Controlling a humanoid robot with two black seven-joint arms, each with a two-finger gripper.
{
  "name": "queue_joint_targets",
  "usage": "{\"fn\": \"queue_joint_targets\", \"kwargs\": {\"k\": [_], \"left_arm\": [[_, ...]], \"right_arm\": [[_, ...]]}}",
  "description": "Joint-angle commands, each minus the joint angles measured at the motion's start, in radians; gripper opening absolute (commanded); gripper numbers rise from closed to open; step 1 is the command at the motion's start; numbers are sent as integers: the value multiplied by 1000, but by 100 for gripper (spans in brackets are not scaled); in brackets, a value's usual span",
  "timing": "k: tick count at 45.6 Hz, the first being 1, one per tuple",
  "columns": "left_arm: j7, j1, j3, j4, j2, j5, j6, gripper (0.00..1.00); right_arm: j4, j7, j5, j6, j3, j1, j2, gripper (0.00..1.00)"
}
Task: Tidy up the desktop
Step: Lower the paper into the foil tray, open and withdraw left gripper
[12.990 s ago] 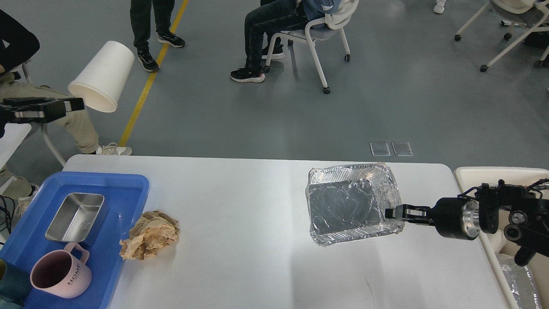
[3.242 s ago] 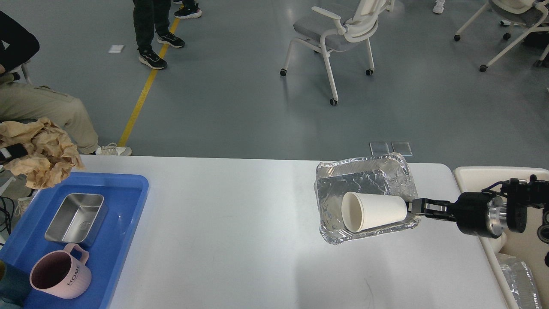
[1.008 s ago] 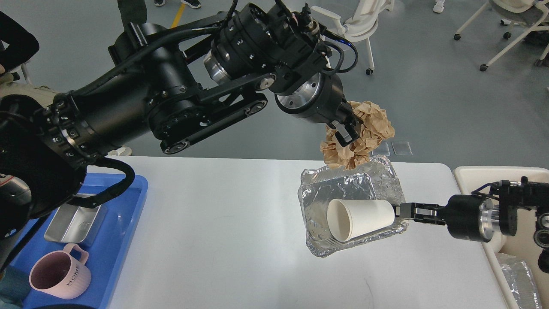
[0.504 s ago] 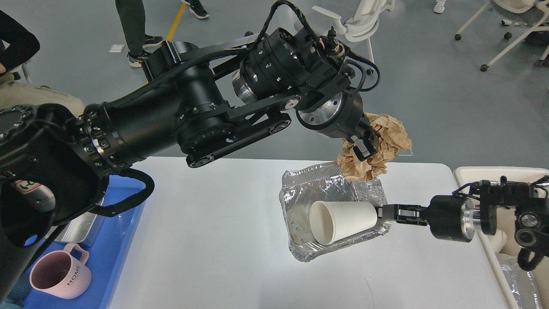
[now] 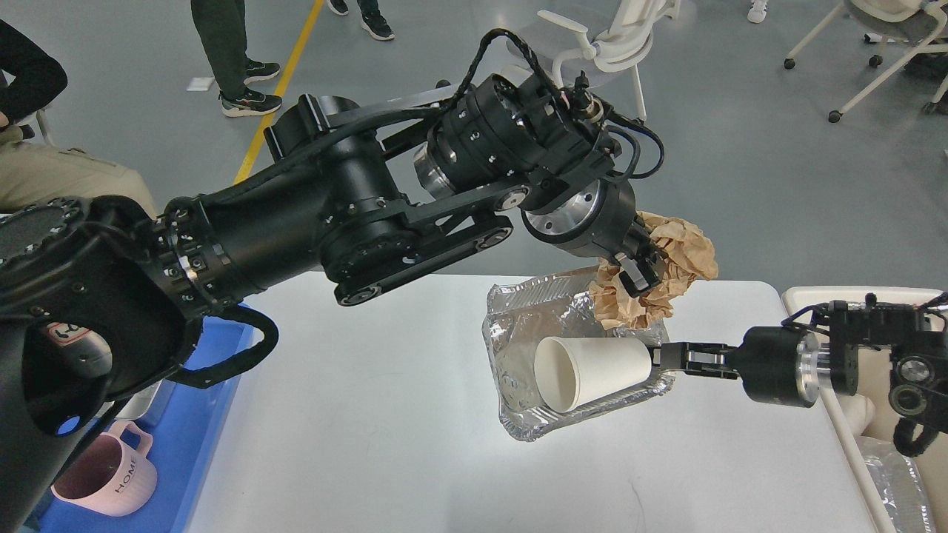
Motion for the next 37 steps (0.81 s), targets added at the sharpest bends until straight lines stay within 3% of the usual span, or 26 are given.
{"fn": "queue_joint_targets", "kwargs": {"k": [1, 7, 23, 30, 37], "left_arm": [[1, 4, -8, -1, 3, -2, 4, 53], [3, 7, -19, -1, 9, -23, 7, 90], [3, 8, -27, -1, 26, -83, 16, 95], [5, 27, -53, -1, 67, -114, 97, 96], [6, 106, -82, -16, 190, -119, 223, 96]], "right_arm": [[-5, 0, -1, 3, -2, 3, -1, 0], [-14, 0, -2, 3, 1, 3, -1, 0], [-46, 0, -2, 6, 3, -3, -3, 0], [-61, -2, -2, 6, 3, -12, -3, 0], [-66, -2, -2, 7, 3, -17, -12, 0]]}}
